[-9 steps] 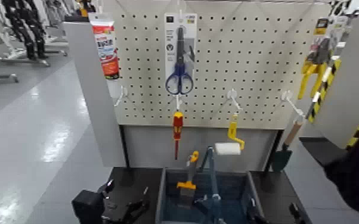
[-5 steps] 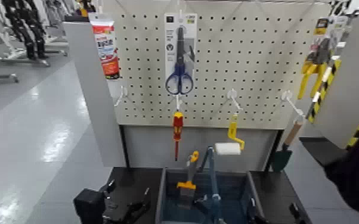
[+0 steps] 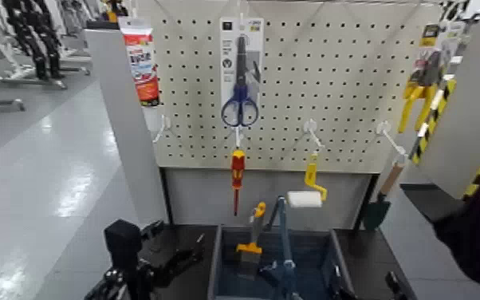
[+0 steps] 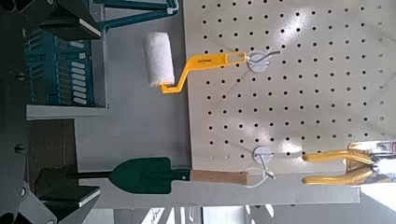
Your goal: Put the red screwdriver into the crate.
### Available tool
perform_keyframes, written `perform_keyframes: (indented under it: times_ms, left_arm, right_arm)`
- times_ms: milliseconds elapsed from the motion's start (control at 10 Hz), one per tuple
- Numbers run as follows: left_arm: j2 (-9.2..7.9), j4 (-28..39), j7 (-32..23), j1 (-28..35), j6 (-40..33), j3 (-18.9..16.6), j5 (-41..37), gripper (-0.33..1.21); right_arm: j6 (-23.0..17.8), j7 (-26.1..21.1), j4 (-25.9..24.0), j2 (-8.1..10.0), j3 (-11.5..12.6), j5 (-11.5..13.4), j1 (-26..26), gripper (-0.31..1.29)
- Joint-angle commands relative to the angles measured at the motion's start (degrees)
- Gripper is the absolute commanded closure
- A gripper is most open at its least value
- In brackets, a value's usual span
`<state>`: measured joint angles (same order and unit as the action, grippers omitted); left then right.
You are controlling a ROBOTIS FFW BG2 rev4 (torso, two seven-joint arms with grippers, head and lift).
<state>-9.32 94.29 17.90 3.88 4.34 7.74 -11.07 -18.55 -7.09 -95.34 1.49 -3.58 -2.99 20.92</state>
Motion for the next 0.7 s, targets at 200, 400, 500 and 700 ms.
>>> perform_keyframes:
  times_ms: [200,400,500,700]
  left_arm:
    - [-1.05,-3.32,3.99,-7.3,3.3,1.4,0.08,0.12]
    - [-2.28,-5.17,6.27,-11.17,4.45,3.15,0.08,0.12]
    - [-2.55,-6.4,7.15,-13.1,4.45,4.12,-0.01,0.12]
    - [-2.9,-8.77,9.0,-17.06,5.06,7.02,-0.27,0.12]
  right_arm:
    - [0.0,0.05,0.06,0.18,-0.28,-0.09,-0.27,0.13]
    - [0.0,0.05,0.15,0.18,-0.28,-0.09,-0.44,0.13]
    - [0.0,0.05,0.24,0.26,-0.46,-0.09,-0.62,0.13]
    - [-0.08,0.05,0.33,0.44,-0.55,-0.26,-0.7,0.13]
